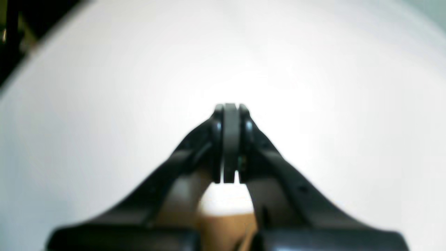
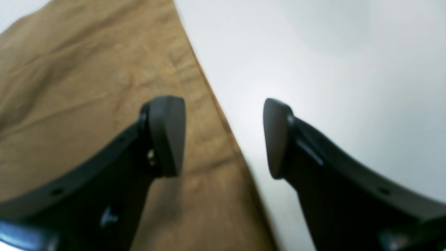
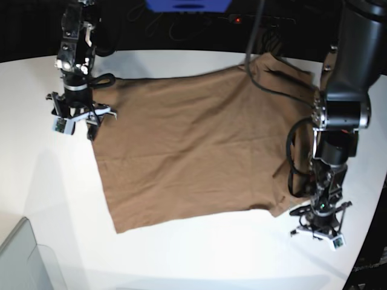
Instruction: Layout the t-shirt on the table in an organized manner, then fold the t-shirt properly
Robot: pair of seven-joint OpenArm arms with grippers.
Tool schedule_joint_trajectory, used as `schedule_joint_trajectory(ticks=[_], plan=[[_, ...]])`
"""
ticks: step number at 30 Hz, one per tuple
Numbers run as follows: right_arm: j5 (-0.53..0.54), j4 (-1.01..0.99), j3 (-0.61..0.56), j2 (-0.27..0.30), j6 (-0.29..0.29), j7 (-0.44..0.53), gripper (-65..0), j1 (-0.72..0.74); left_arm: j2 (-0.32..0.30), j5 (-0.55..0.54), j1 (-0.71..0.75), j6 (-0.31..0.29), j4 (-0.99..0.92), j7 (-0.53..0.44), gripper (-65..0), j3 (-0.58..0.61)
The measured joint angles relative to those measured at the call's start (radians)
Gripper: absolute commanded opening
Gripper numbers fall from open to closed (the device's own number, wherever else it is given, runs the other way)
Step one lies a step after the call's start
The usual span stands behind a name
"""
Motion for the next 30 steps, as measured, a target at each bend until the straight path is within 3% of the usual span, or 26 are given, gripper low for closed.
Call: schedule_joint_trajectory(ticks=[4, 7, 12, 16, 22, 26, 30], plan=[[0.0, -0.014, -0.005, 0.03, 0.0, 0.003, -28.8, 0.001, -0.001, -0.005, -0.047, -0.003, 0.0, 0.027, -64.9, 0.005], [0.0, -0.027, -0.008, 0.03, 0.0, 0.003, -28.8, 0.008, 0.001, -0.027, -0.038, -0.002, 0.074, 0.22, -64.9, 0.003], [0.003, -0.064, -0.009, 0.024, 0.0, 0.0, -28.8, 0.029, -0.021, -0.216, 0.174, 0.01, 0.491, 0.546, -64.9, 0.006], [-0.003, -0.137, -0.008, 0.029, 0.001, 0.001, -28.8, 0.088, -0.092, -0.351, 0.405, 0.02, 0.91, 0.696, -64.9, -0.011], [-0.003, -0.141, -0.01, 0.035, 0.001, 0.007, -28.8, 0.102, -0.092, -0.43, 0.726, 0.161, 1.37, 0.768, -64.9, -0.178], [-0.003, -0.119, -0.049, 0.045, -0.003, 0.011, -28.8, 0.116, -0.071, -0.433, 0.983, 0.169, 1.482, 0.782, -64.9, -0.253], [0.0, -0.106, -0.128, 0.034, 0.001, 0.009, -28.8, 0.132, -0.022, -0.428, 1.084, 0.166, 1.477, 0.771, -64.9, -0.349]])
